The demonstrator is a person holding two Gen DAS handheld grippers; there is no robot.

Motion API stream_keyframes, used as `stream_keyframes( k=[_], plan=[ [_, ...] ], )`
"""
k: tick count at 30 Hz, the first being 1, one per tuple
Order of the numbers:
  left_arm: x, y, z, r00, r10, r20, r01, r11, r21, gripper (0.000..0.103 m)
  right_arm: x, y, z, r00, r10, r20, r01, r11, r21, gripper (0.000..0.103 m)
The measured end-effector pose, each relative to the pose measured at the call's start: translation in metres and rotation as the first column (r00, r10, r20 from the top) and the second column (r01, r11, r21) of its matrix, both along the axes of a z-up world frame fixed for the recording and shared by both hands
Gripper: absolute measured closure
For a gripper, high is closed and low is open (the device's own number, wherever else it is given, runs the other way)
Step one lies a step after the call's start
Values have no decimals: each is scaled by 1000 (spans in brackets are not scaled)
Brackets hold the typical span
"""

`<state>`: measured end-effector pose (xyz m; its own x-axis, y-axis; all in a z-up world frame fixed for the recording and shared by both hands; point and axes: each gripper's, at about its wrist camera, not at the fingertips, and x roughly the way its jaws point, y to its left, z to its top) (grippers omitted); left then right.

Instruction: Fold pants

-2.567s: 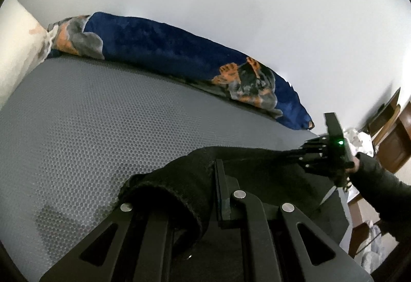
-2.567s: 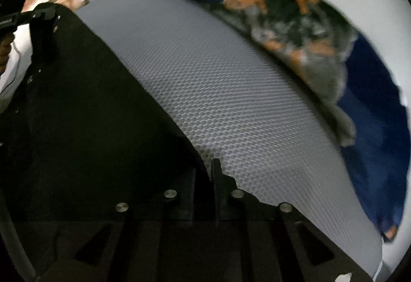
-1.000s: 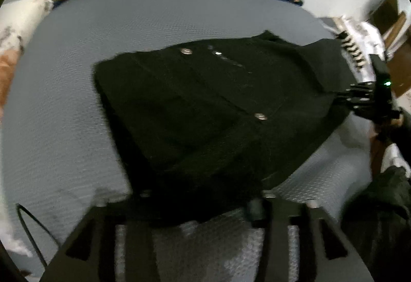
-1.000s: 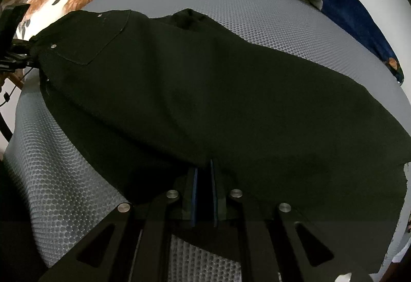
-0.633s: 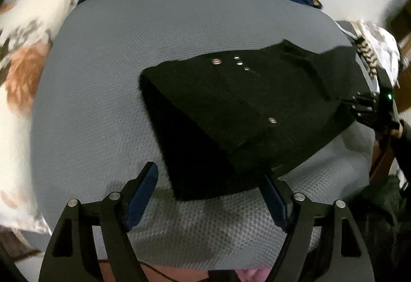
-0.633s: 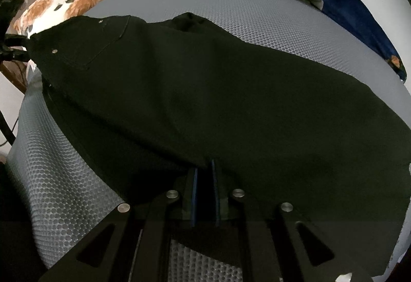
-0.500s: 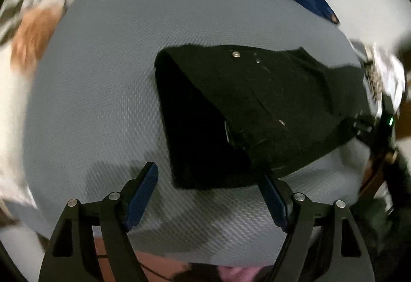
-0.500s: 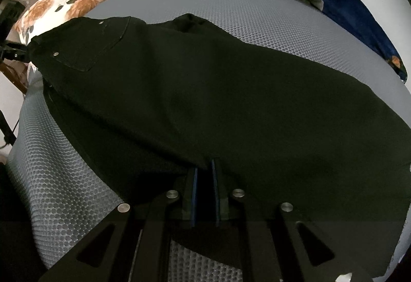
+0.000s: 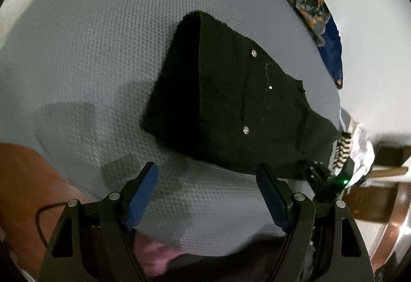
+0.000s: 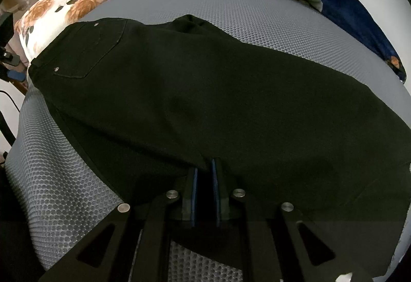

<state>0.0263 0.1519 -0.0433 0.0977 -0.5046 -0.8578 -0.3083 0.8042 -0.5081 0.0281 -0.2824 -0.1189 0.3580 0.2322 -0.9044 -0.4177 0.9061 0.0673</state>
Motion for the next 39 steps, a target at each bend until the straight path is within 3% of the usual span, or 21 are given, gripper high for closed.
stream_keyframes(
  k=[3,6,11,13,19,23,25,27,30,33,36,39],
  plan=[
    [-5,-16,-11,999,24,-26,-25,999,-31,26,0,0,0,1000,0,0,0,1000,0,92],
    [-6,-18,-22,998,58,-24,-58,998,-30,37,0,0,0,1000,-1,0,1,1000,0,92],
    [7,-19,-32,991,133,0,-133,989,-65,78,1,-1,1,1000,-13,-1,13,1000,0,93],
    [14,-19,-29,989,138,45,-136,989,-52,85,1,-1,3,1000,-26,-1,26,1000,6,93],
    [37,-24,-4,982,57,179,-58,998,-2,88,-6,5,30,995,-70,64,71,997,-11,93],
    [51,-24,33,940,-30,340,20,999,32,88,-15,11,43,994,-75,74,74,997,14,93],
    [55,-29,42,919,-90,383,69,995,69,88,-17,12,37,996,-71,51,71,997,20,93],
    [57,-35,38,917,-162,364,124,984,126,88,-19,15,23,997,-74,13,74,997,22,93],
    [51,-37,3,948,-227,224,181,962,206,88,-21,20,10,997,-73,-26,73,997,19,92],
    [45,-28,-32,973,-196,123,171,967,187,88,-21,20,6,997,-71,-38,72,997,20,92],
    [46,-22,-33,977,-161,137,140,978,154,88,-20,20,14,998,-63,-29,63,998,21,92],
    [50,-26,-27,968,-194,157,161,967,199,88,-20,21,16,998,-56,-35,57,998,35,92]
  ],
)
